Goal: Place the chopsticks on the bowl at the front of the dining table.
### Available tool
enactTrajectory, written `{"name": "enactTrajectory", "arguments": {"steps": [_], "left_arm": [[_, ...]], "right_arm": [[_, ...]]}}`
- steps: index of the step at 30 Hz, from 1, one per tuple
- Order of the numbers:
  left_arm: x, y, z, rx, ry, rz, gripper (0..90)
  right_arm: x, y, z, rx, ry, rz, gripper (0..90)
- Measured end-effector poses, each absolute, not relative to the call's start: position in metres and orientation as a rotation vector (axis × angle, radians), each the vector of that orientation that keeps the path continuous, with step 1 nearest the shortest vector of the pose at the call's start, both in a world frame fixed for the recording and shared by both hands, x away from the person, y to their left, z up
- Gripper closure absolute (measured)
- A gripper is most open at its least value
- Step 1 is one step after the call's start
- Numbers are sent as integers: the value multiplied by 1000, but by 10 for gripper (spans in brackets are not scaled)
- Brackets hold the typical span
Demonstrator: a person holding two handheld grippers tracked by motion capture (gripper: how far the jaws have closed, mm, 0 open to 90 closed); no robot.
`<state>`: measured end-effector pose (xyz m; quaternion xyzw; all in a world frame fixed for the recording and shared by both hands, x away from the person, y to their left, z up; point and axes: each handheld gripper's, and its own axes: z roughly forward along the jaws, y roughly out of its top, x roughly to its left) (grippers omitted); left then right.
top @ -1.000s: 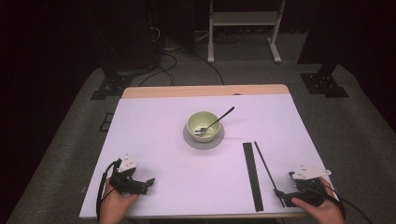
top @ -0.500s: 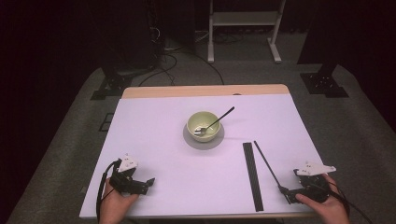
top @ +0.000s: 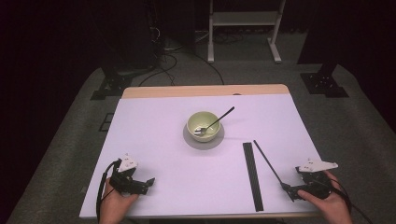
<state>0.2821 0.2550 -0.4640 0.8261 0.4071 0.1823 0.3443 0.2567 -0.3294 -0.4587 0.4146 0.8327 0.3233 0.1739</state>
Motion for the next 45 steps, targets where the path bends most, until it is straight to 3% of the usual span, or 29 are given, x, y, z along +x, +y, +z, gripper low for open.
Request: {"name": "enactTrajectory", "arguments": {"steps": [45], "left_arm": [[282, 255, -464, 2150, 1056, 474, 0]], "right_arm": [[300, -370, -458, 1290, 2265, 891, 133]]}}
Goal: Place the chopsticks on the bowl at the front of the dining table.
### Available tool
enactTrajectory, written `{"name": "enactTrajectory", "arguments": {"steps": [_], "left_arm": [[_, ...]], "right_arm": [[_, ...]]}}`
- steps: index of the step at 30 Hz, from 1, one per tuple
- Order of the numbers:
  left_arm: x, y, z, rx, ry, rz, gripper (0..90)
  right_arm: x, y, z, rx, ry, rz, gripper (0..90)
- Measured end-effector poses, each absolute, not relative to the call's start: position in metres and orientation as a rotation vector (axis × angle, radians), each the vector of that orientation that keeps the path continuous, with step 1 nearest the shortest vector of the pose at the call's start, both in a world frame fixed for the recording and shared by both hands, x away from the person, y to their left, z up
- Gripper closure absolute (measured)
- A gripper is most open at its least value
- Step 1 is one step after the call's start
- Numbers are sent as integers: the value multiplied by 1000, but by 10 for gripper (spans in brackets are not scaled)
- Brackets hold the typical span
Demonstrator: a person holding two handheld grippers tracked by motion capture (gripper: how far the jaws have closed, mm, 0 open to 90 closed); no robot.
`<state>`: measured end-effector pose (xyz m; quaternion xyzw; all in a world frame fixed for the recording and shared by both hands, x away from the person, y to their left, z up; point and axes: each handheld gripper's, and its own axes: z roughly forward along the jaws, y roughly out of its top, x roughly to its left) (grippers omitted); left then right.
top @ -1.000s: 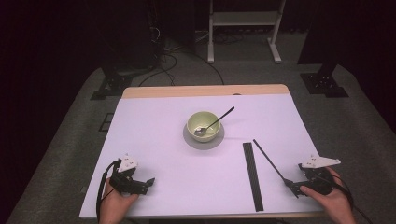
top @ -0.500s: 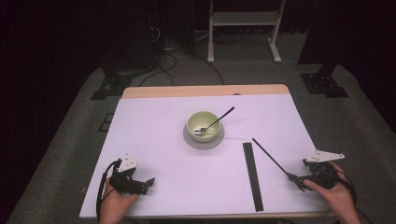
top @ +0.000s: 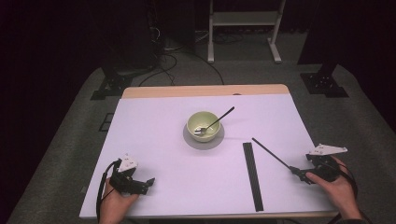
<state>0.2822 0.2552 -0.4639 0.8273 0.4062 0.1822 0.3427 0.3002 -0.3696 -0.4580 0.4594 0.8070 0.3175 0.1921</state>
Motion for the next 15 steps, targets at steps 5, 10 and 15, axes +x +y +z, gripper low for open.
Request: {"name": "enactTrajectory", "arguments": {"steps": [5, 10, 15], "left_arm": [[282, 255, -464, 2146, 1058, 474, 0], [282, 255, -464, 2149, 1056, 474, 0], [282, 255, -464, 2149, 1056, 474, 0]], "right_arm": [[303, -370, -459, 1293, 2271, 908, 149], [302, -369, -457, 1281, 2275, 933, 193], [303, -367, -455, 1271, 2278, 949, 209]]}}
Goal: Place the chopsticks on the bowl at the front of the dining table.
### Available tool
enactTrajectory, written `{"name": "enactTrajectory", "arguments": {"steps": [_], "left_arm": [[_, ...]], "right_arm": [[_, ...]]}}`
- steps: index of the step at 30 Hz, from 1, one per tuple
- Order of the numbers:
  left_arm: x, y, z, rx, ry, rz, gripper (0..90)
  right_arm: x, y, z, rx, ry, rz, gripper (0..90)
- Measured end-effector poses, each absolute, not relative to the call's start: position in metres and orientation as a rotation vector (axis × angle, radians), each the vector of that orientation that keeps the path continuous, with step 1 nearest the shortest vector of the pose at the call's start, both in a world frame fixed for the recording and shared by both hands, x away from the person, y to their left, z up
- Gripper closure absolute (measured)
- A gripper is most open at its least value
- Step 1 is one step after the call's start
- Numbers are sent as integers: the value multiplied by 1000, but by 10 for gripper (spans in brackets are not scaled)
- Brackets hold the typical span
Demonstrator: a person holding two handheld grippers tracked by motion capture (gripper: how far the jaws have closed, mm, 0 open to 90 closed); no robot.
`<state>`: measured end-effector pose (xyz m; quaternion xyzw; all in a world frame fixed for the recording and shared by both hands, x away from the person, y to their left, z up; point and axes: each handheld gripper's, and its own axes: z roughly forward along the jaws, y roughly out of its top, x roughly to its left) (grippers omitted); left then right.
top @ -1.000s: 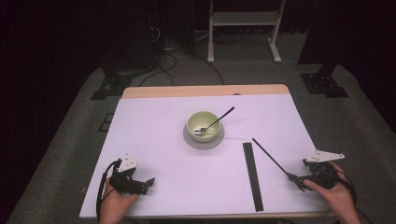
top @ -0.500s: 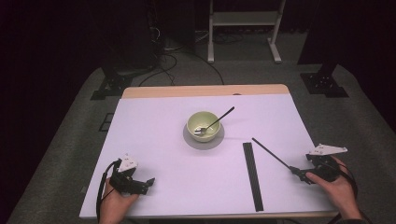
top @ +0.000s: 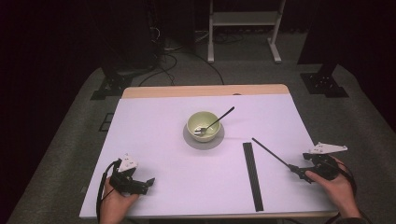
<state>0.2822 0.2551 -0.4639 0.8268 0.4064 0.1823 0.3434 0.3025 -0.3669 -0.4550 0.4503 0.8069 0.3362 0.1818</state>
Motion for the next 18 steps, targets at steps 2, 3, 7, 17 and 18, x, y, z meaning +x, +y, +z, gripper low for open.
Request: {"name": "enactTrajectory", "arguments": {"steps": [2, 3, 7, 17, 18], "left_arm": [[282, 255, -464, 2149, 1056, 474, 0], [282, 255, -464, 2148, 1056, 473, 0], [282, 255, -464, 2146, 1058, 474, 0], [282, 255, -464, 2146, 1057, 474, 0], [282, 255, -464, 2146, 1057, 474, 0]], "right_arm": [[303, -366, -455, 1269, 2278, 953, 214], [303, -366, -454, 1269, 2278, 955, 219], [303, -365, -454, 1263, 2284, 961, 237], [305, -362, -450, 1250, 2284, 997, 252], [306, -361, -449, 1247, 2282, 1001, 252]]}}
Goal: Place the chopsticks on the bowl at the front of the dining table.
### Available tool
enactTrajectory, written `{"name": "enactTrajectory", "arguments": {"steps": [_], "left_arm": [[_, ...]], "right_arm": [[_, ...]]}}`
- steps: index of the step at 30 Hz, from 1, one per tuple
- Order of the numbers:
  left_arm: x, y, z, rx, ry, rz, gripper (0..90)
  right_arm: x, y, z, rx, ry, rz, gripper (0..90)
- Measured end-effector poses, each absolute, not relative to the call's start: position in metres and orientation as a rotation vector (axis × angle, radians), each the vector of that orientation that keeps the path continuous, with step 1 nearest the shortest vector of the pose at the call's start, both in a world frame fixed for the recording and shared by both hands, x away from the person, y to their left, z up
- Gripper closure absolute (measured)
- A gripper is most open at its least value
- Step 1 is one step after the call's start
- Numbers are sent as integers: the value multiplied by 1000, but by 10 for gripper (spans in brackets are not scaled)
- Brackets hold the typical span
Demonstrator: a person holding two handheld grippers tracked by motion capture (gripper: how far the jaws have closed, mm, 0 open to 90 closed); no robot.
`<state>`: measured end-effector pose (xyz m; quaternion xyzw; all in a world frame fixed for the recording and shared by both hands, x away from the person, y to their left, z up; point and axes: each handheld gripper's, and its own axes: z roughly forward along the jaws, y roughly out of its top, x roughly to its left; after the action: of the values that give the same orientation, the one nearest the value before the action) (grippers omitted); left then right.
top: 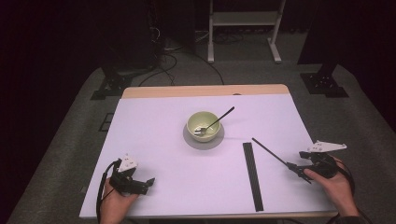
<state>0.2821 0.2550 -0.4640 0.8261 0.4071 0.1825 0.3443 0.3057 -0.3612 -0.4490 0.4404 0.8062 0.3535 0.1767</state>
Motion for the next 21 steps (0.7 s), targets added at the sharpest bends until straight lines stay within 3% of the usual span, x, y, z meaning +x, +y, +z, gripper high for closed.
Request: {"name": "enactTrajectory", "arguments": {"steps": [21], "left_arm": [[282, 255, -464, 2146, 1057, 474, 0]], "right_arm": [[320, -349, -444, 1212, 2303, 1043, 332]]}}
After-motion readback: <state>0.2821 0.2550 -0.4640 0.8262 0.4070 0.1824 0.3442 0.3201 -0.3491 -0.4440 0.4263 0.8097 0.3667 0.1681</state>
